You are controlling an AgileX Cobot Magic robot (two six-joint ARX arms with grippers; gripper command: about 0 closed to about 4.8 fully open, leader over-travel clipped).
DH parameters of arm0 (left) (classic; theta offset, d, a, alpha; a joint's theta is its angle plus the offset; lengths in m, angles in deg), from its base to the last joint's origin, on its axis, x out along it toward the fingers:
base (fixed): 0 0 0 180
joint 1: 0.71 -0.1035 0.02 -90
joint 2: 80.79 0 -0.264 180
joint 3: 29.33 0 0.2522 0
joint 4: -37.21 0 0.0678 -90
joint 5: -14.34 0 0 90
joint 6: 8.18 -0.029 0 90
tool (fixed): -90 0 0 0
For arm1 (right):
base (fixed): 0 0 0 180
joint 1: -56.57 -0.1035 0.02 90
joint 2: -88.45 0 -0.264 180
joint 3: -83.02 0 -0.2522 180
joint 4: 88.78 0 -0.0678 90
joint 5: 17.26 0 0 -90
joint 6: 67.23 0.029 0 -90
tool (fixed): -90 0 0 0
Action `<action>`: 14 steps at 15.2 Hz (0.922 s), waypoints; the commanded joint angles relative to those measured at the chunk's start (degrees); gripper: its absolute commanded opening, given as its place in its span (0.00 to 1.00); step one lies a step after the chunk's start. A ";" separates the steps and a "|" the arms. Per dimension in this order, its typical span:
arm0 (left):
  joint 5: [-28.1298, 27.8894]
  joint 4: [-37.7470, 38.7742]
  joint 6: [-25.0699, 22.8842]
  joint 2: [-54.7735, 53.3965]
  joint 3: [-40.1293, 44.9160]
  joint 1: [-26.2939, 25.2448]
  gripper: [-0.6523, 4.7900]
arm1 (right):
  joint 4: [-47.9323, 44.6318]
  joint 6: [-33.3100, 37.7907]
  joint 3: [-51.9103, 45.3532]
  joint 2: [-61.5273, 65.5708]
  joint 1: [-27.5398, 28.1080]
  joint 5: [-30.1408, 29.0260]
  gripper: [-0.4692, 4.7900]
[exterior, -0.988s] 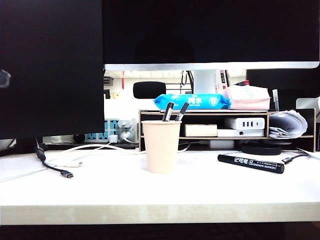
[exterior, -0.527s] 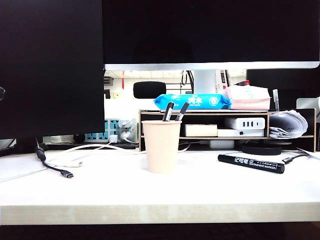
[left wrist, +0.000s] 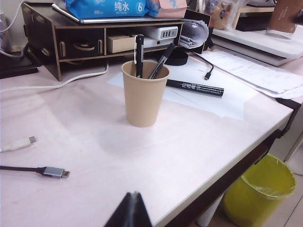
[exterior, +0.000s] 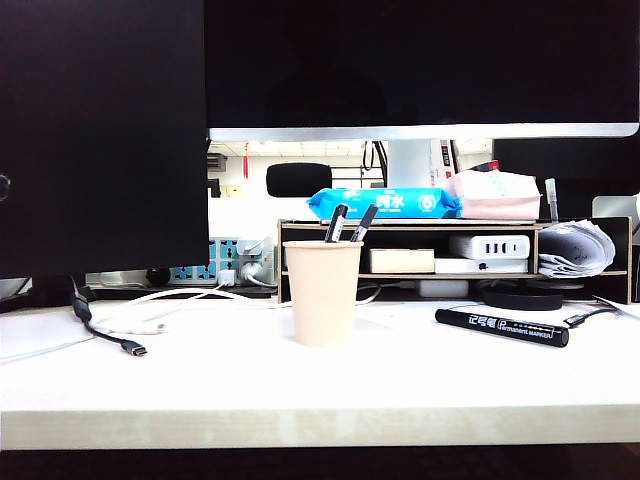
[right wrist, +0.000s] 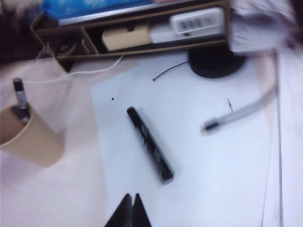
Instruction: Pick up the marker and insert it into the paper cup.
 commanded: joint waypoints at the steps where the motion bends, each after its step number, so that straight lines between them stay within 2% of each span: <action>1: -0.24 0.90 -0.20 -0.02 0.02 0.04 0.11 | 9.92 -12.92 21.59 27.80 -4.74 -0.66 0.08; 3: -0.24 0.85 -0.20 -0.02 0.02 0.04 0.11 | 20.04 -18.27 36.11 42.47 -8.20 0.31 0.08; 5: -0.22 0.83 -0.20 -0.02 0.02 0.04 0.11 | 29.49 -22.69 50.53 55.67 -12.02 7.19 0.08; 7: -0.24 0.85 -0.20 -0.02 0.02 0.04 0.11 | 33.18 -25.38 57.77 63.06 -14.38 11.39 0.08; 9: -0.22 0.85 -0.17 -0.02 0.02 0.04 0.11 | 34.69 -26.82 61.51 67.82 -16.61 13.97 0.08; 13: -0.22 0.85 0.22 -0.02 0.02 0.04 0.11 | 31.67 -28.09 62.16 72.35 -18.53 14.40 0.09; 14: -0.22 0.83 0.22 -0.02 0.02 0.04 0.11 | 31.65 -28.09 62.14 72.91 -18.58 14.40 0.16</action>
